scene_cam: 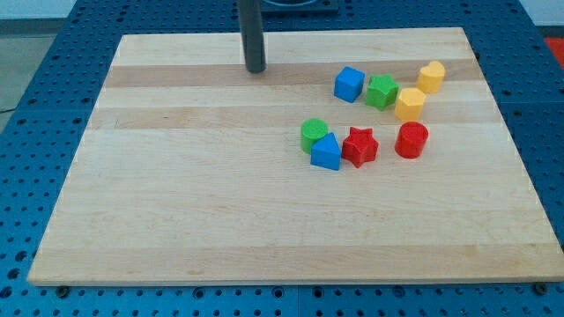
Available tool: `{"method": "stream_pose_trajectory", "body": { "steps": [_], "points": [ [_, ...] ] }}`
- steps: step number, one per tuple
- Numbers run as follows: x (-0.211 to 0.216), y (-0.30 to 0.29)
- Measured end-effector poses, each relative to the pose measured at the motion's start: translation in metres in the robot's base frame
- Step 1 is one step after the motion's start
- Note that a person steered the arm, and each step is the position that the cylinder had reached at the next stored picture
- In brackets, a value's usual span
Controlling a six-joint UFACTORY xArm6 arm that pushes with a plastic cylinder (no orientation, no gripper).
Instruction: Move the blue cube to top left of the green circle
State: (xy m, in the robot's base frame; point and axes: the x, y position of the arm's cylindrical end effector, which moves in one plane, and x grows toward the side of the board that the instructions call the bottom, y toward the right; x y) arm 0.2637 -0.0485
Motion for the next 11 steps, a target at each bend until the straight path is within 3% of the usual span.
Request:
{"method": "stream_pose_trajectory", "body": {
  "steps": [2, 4, 7, 11],
  "points": [
    [0.011, 0.119],
    [0.052, 0.140],
    [0.080, 0.195],
    [0.075, 0.107]
  ]
}}
